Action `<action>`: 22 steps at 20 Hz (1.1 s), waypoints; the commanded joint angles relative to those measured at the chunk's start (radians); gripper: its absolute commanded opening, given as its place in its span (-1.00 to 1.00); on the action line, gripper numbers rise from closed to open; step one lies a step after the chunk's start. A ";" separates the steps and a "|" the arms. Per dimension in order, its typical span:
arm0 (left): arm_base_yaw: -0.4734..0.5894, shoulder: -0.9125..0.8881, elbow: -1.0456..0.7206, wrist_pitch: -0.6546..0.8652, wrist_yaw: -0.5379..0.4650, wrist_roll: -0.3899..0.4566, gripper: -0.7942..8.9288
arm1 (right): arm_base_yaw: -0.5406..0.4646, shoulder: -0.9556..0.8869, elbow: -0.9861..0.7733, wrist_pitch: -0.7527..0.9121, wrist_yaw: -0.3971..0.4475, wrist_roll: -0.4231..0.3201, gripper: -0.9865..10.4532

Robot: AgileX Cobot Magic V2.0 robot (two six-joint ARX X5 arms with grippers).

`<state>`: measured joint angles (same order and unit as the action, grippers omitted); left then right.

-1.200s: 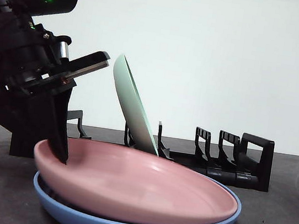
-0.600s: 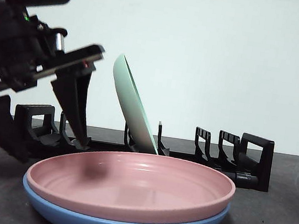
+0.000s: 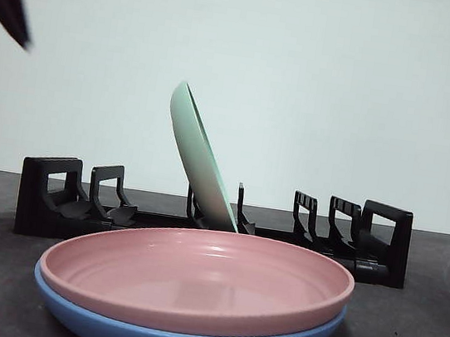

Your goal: Place the plate

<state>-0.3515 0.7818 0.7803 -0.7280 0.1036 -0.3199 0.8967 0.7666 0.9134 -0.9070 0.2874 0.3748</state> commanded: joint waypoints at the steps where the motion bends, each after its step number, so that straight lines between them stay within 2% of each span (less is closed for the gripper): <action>1: 0.050 -0.093 0.011 -0.069 -0.003 0.100 0.00 | 0.009 0.023 0.006 0.044 -0.031 0.011 -0.34; 6: 0.110 -0.245 0.011 -0.197 -0.003 0.109 0.00 | -0.051 0.174 0.065 0.195 -0.240 0.010 -0.34; 11: 0.110 -0.274 0.011 -0.199 -0.003 0.106 0.00 | -0.163 0.520 0.365 0.206 -0.509 0.011 -0.34; 13: 0.110 -0.274 0.012 -0.199 -0.003 0.106 0.00 | -0.189 0.653 0.492 0.195 -0.581 0.011 -0.34; 15: 0.110 -0.274 0.011 -0.199 -0.003 0.106 0.00 | -0.207 0.772 0.600 0.193 -0.629 0.011 -0.34; 22: 0.110 -0.274 0.011 -0.195 -0.003 0.106 0.00 | -0.247 1.066 0.831 0.195 -0.665 0.002 -0.34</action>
<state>-0.2401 0.5037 0.7803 -0.9363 0.1028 -0.2245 0.6434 1.8156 1.7203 -0.7170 -0.3737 0.3744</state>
